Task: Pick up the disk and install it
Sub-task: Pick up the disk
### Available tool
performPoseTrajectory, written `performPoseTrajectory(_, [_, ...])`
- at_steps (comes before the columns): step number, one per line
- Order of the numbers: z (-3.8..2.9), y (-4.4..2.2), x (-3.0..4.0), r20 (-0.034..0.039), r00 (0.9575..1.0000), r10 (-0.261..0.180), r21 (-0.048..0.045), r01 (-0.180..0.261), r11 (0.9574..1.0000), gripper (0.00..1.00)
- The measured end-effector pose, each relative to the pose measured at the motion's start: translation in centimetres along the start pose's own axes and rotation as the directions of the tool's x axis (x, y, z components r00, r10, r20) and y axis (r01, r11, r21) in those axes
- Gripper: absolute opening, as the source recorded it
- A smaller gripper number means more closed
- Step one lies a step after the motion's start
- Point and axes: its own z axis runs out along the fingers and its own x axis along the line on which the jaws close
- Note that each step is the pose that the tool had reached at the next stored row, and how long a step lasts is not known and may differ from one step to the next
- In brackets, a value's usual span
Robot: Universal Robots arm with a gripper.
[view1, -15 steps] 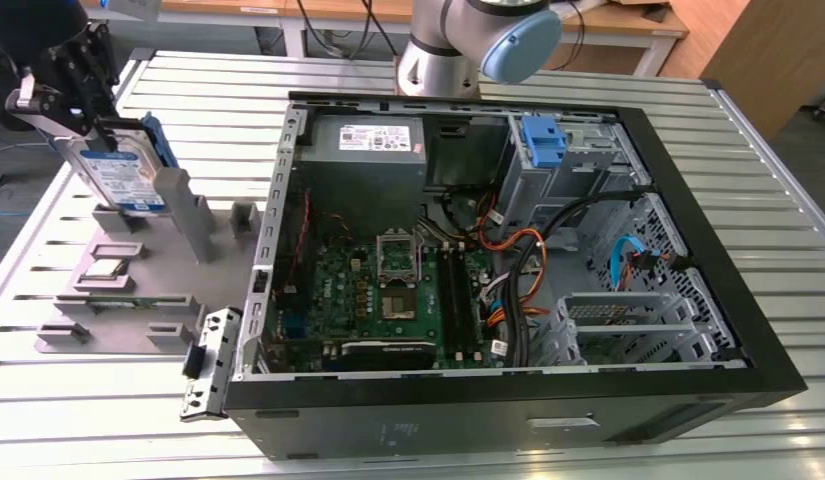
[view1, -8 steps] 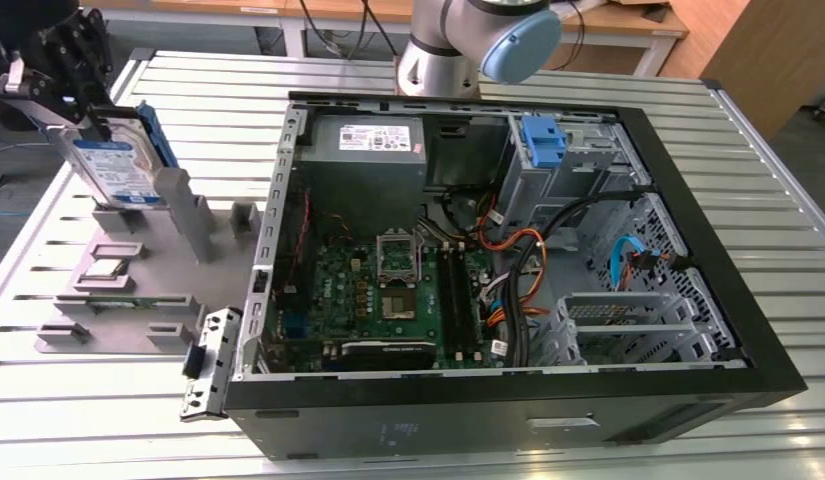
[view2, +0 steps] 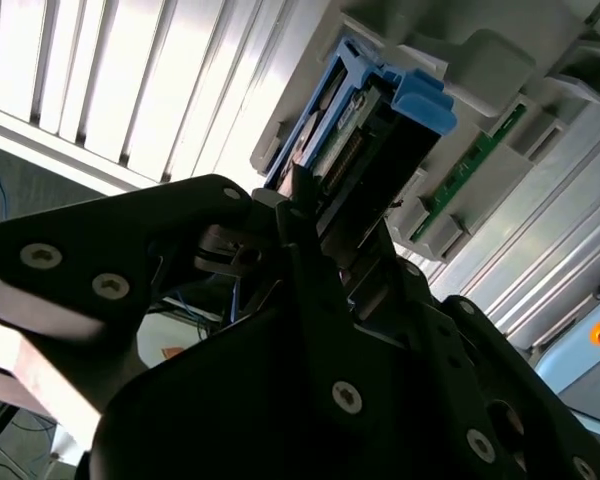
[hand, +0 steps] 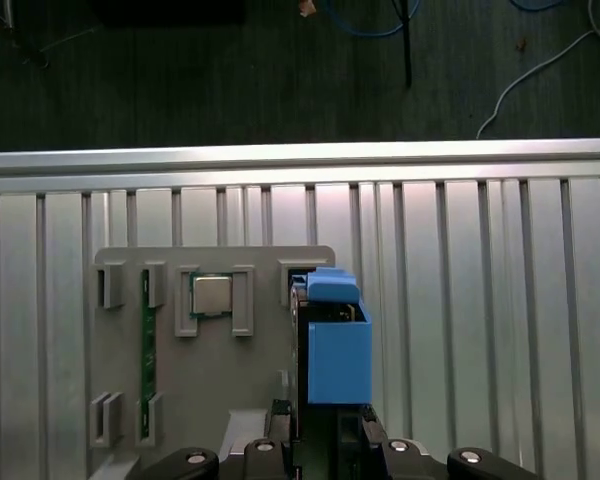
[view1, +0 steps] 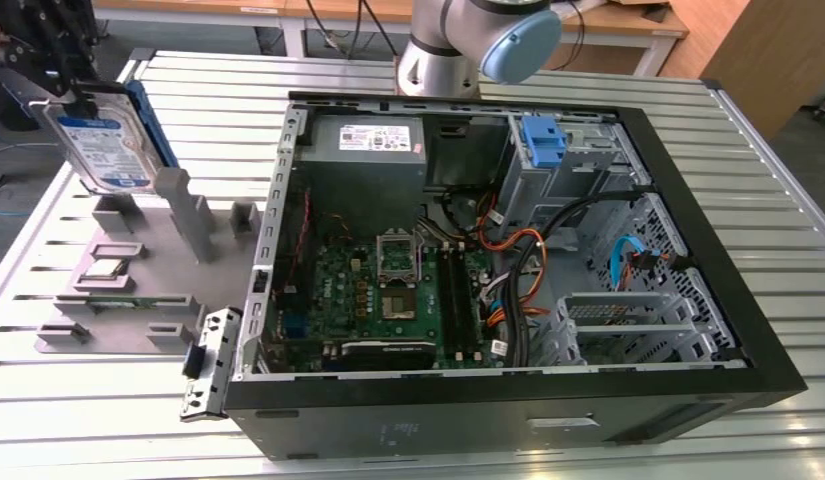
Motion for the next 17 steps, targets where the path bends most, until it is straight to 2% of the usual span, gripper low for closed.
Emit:
performPoseTrajectory(11, [-3.67,0.08,-0.19,0.0005,1.0,0.0,-0.0001,0.0,1.0,0.35])
performPoseTrajectory(17, [-5.25,0.11,-0.27,0.0009,1.0,0.0,-0.0002,0.0,1.0,0.35])
